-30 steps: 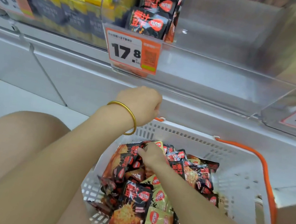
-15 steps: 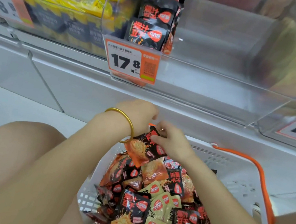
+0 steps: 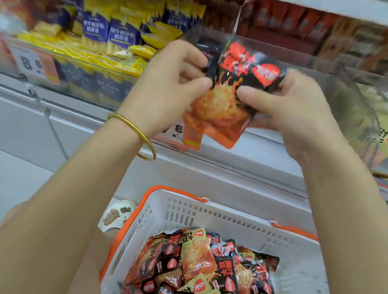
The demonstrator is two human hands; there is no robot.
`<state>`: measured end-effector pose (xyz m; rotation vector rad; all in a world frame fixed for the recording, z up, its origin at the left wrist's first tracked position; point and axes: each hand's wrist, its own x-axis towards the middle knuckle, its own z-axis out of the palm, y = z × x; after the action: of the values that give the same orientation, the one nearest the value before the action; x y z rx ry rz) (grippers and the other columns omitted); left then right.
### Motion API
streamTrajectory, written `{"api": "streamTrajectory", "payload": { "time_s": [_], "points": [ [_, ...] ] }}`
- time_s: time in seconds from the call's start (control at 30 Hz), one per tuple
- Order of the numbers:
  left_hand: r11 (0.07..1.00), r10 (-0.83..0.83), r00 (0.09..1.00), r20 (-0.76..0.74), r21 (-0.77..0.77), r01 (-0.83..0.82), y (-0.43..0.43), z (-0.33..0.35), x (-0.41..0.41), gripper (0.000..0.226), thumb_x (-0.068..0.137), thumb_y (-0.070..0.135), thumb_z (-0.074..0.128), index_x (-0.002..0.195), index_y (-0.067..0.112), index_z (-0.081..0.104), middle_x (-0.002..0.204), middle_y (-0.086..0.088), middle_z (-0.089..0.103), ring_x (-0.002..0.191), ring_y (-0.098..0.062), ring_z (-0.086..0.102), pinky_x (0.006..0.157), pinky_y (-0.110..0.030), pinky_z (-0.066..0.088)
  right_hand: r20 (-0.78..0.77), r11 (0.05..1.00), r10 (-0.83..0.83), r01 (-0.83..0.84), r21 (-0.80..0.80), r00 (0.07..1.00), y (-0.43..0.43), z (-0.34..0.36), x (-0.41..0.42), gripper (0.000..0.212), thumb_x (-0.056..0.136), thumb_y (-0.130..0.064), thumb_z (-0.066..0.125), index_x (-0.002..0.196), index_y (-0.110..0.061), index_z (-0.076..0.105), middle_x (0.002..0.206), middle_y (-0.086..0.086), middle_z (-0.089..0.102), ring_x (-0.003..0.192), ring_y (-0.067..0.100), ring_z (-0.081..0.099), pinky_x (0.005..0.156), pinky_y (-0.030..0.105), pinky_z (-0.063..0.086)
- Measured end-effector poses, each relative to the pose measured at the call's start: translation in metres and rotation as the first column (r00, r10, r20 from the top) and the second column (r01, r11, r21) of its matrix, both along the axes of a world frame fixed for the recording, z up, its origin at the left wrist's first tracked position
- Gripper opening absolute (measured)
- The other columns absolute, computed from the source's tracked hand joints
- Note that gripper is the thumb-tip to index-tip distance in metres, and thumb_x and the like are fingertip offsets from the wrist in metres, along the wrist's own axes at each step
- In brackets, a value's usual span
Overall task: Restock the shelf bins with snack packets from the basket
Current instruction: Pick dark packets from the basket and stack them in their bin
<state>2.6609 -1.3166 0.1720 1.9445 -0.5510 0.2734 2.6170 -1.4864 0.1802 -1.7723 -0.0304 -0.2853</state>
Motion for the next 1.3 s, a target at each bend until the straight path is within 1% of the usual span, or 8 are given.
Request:
{"api": "streamTrajectory", "payload": {
  "time_s": [0.13, 0.27, 0.4, 0.67, 0.87, 1.0, 1.17, 1.3],
  "points": [
    [0.959, 0.275, 0.927, 0.255, -0.003, -0.283, 0.011, 0.004, 0.029, 0.024, 0.083, 0.004, 0.053, 0.106, 0.008, 0.058, 0.096, -0.001, 0.057, 0.083, -0.009, 0.053, 0.080, -0.018, 0.043, 0.143, 0.983, -0.182, 0.181, 0.020, 0.973, 0.004, 0.019, 0.062, 0.020, 0.072, -0.007, 0.075, 0.088, -0.013, 0.064, 0.083, 0.003, 0.068, 0.075, 0.015, 0.065, 0.071, 0.037, 0.057],
    [0.884, 0.307, 0.880, 0.362, 0.235, -0.405, 0.018, -0.027, 0.041, 0.022, 0.081, 0.018, 0.049, 0.093, 0.017, 0.067, 0.101, -0.005, 0.063, 0.101, -0.026, 0.056, 0.087, -0.041, 0.044, -0.199, 0.978, -0.043, 0.000, -0.210, 0.979, 0.031, -0.018, 0.095, 0.021, 0.076, -0.008, 0.077, 0.094, -0.006, 0.066, 0.080, 0.008, 0.066, 0.067, 0.021, 0.065, 0.067, 0.043, 0.059],
    [0.813, 0.338, 0.846, 0.412, 0.324, -0.483, 0.017, -0.036, 0.036, 0.013, 0.086, 0.021, 0.055, 0.085, 0.021, 0.068, 0.106, 0.002, 0.060, 0.111, -0.025, 0.045, 0.085, -0.036, 0.028, -0.365, 0.787, -0.120, -0.136, -0.602, 0.923, 0.041, -0.035, 0.100, 0.050, 0.071, -0.041, 0.079, 0.102, -0.005, 0.064, 0.097, 0.012, 0.068, 0.090, 0.028, 0.066, 0.083, 0.045, 0.055],
    [0.803, 0.242, 0.903, 0.356, 0.450, -0.392, 0.014, -0.035, 0.033, 0.020, 0.084, 0.016, 0.051, 0.088, 0.017, 0.070, 0.094, 0.000, 0.063, 0.101, -0.025, 0.050, 0.088, -0.035, 0.027, -0.651, 0.798, -0.113, -0.322, -0.509, 0.750, 0.042, -0.024, 0.094, 0.017, 0.097, -0.031, 0.050, 0.084, -0.020, 0.048, 0.134, 0.013, 0.053, 0.124, 0.031, 0.050, 0.104, 0.039, 0.040],
    [0.809, 0.243, 0.909, 0.338, 0.447, -0.382, 0.017, -0.034, 0.036, 0.033, 0.072, 0.025, 0.038, 0.075, 0.013, 0.069, 0.080, -0.005, 0.063, 0.088, -0.029, 0.052, 0.078, -0.038, 0.039, -0.716, 0.856, -0.184, -0.249, -0.454, 0.674, 0.052, -0.027, 0.104, 0.031, 0.086, -0.030, 0.069, 0.090, -0.004, 0.055, 0.070, 0.009, 0.065, 0.052, 0.015, 0.062, 0.046, 0.016, 0.051],
    [0.812, 0.247, 0.917, 0.313, 0.450, -0.373, 0.017, -0.034, 0.034, 0.034, 0.071, 0.026, 0.038, 0.071, 0.010, 0.068, 0.074, -0.004, 0.059, 0.084, -0.028, 0.049, 0.077, -0.039, 0.040, -0.553, 0.812, -0.228, -0.157, -0.563, 0.801, 0.052, -0.029, 0.109, 0.038, 0.083, -0.034, 0.071, 0.094, -0.005, 0.049, 0.122, 0.015, 0.060, 0.111, 0.029, 0.060, 0.095, 0.035, 0.050],
    [0.781, 0.250, 0.901, 0.355, 0.475, -0.404, 0.018, -0.037, 0.035, 0.034, 0.073, 0.027, 0.037, 0.071, 0.011, 0.067, 0.074, -0.004, 0.060, 0.082, -0.028, 0.051, 0.079, -0.038, 0.036, -0.520, 0.772, -0.263, -0.145, -0.618, 0.813, 0.059, -0.025, 0.110, 0.042, 0.080, -0.032, 0.073, 0.100, -0.004, 0.049, 0.106, 0.011, 0.056, 0.101, 0.023, 0.059, 0.095, 0.036, 0.050],
    [0.677, 0.187, 0.850, 0.492, 0.562, -0.474, 0.005, -0.036, 0.025, 0.037, 0.077, 0.031, 0.031, 0.058, 0.014, 0.056, 0.067, -0.004, 0.062, 0.073, -0.028, 0.054, 0.086, -0.038, 0.027, -0.627, 0.846, -0.247, -0.150, -0.511, 0.739, 0.060, -0.016, 0.097, 0.031, 0.093, -0.017, 0.056, 0.070, -0.006, 0.039, 0.134, 0.022, 0.049, 0.116, 0.033, 0.049, 0.105, 0.039, 0.036]
  ]
}}
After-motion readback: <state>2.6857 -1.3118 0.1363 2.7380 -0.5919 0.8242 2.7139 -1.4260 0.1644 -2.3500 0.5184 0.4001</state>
